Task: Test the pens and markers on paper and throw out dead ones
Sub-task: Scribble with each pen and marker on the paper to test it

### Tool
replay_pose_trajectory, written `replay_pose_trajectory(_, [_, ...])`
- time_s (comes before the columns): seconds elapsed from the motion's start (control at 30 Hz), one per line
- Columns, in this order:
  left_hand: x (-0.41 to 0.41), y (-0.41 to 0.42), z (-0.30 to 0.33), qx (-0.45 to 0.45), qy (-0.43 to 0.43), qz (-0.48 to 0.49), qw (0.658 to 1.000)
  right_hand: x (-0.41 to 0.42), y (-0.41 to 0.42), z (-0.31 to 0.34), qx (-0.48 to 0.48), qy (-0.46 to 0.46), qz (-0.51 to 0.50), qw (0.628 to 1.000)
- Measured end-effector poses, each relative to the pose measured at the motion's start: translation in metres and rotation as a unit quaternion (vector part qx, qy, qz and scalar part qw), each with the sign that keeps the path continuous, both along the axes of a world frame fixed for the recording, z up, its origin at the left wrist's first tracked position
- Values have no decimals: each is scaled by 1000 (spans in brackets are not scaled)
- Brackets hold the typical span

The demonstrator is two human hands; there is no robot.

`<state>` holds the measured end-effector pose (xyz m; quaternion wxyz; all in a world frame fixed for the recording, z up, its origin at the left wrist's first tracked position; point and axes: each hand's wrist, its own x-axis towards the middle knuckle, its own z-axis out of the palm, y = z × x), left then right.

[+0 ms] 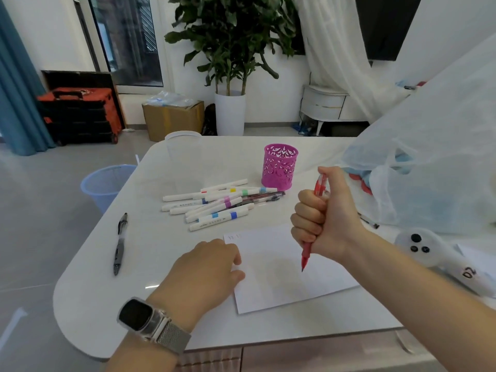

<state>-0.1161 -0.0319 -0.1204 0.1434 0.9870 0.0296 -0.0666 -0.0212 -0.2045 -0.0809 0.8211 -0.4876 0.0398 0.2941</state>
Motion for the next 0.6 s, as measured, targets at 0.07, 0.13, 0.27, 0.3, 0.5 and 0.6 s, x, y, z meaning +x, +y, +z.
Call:
replay_pose_trajectory(0.07, [0, 0, 0, -3, -2, -2, 1000, 3, 0, -4, -2, 4, 29, 1000])
replay_pose_trajectory(0.13, [1, 0, 0, -4, -3, -3, 1000, 7, 2, -10, -10, 15, 44, 999])
replay_pose_trajectory(0.27, [1, 0, 1, -2, -6, -1, 1000, 19, 3, -24, -147, -35, 7, 988])
replay_pose_trajectory(0.3, [1, 0, 1, -2, -6, -1, 1000, 22, 2, -26, -232, -92, -12, 968])
replay_pose_trajectory(0.5, [2, -1, 0, -2, -3, 3, 1000, 47, -33, -52, -615, -448, -29, 648])
replay_pose_trajectory(0.6, [3, -2, -2, 1, 1, 9, 1000, 61, -49, -71, -656, -455, -34, 601])
